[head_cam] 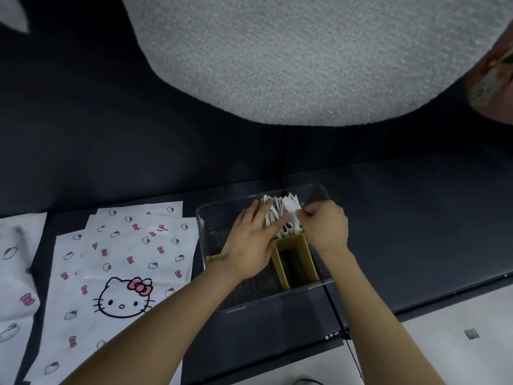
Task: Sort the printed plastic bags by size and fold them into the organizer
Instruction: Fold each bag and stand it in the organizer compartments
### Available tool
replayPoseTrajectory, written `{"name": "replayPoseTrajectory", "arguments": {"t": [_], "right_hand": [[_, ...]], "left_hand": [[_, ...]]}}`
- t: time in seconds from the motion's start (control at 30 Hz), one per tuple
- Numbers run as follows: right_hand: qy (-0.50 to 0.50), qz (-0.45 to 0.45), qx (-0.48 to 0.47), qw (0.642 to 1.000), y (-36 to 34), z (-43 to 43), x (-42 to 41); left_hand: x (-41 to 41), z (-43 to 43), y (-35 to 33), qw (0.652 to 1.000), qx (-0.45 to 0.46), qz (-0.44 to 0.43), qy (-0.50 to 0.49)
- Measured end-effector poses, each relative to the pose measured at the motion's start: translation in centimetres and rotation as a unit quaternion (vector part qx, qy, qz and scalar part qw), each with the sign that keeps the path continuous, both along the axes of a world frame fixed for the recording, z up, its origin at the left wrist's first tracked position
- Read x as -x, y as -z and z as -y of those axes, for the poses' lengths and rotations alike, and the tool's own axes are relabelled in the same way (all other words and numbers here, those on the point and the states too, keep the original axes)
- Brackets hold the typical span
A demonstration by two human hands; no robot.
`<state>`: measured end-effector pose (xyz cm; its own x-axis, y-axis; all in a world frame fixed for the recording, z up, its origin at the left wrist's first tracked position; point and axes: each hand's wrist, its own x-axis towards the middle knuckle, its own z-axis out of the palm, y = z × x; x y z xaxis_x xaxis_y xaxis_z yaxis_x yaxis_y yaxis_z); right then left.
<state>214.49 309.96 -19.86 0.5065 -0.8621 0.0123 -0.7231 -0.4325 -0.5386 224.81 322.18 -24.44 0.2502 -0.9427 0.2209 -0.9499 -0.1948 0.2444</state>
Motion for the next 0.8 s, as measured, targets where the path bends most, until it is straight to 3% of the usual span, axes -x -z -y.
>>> {"name": "replayPoseTrajectory", "arguments": {"t": [0.13,0.27,0.37,0.47,0.53,0.67,0.73,0.8], "right_hand": [[0.018,-0.061,0.007,0.998,0.5,0.5,-1.8],[-0.036,-0.087,-0.011,0.996,0.3,-0.1,-2.0],[0.002,-0.085,0.090,0.992,-0.2,-2.3,-1.3],[0.009,0.048,0.224,0.973,-0.9,-6.8,-0.8],[-0.057,0.137,0.208,0.967,-1.2,-11.3,-1.2],[-0.261,0.157,0.097,0.947,1.6,-20.9,-3.1],[-0.331,0.084,0.103,0.934,4.6,-24.3,-4.0],[-0.386,-0.064,0.139,0.910,7.9,-26.2,-4.5]], "left_hand": [[0.3,-0.9,-0.5,1.000,0.003,0.003,-0.011],[0.2,-3.7,-1.0,0.999,0.023,-0.013,-0.032],[-0.1,-8.2,-1.5,0.994,0.079,-0.025,-0.068],[-0.8,-14.9,-0.9,0.983,0.126,-0.041,-0.131],[-1.5,-20.1,0.4,0.971,0.128,-0.039,-0.197],[-3.0,-29.5,4.4,0.953,-0.005,-0.038,-0.302],[-3.1,-32.5,5.9,0.953,-0.097,-0.029,-0.286],[-2.8,-34.4,6.6,0.951,-0.148,-0.032,-0.271]]}}
